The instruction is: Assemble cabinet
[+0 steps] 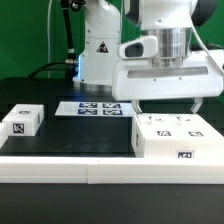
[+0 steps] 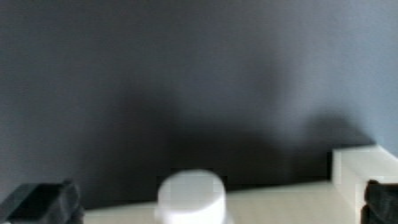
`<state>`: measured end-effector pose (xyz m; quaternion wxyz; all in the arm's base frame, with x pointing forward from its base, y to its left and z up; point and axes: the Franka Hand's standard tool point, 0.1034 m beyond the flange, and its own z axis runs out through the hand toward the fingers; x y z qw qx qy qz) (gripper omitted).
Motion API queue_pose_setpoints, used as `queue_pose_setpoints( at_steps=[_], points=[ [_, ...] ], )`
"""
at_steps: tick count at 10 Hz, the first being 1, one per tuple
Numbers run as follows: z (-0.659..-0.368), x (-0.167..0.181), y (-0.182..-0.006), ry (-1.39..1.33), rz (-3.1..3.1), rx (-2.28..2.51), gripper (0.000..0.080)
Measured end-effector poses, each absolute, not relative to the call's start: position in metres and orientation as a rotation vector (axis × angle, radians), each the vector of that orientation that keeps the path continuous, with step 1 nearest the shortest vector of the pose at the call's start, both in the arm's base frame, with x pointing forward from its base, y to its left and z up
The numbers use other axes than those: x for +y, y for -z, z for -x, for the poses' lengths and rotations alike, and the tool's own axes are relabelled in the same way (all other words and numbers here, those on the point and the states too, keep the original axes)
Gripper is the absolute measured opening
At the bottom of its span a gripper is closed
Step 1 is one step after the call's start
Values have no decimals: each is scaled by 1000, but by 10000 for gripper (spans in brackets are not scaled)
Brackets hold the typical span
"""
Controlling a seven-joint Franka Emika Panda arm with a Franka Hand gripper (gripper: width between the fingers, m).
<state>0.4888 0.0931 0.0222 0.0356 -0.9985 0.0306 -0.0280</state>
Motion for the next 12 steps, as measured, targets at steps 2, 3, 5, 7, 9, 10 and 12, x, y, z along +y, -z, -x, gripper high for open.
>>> queue_pose_setpoints(
  at_steps=[2,3,5,7,9,10,12],
  points=[
    [-487,94,-14,92,3068,91,797],
    [-487,94,-12,97,3068,80,797],
    [-487,94,-12,97,3068,78,797],
    [-488,91,-11,107,3069,69,797],
    [-491,80,-8,154,3076,73,797],
    [-492,79,-7,161,3076,71,797],
    [-493,82,-7,164,3074,69,797]
  ],
)
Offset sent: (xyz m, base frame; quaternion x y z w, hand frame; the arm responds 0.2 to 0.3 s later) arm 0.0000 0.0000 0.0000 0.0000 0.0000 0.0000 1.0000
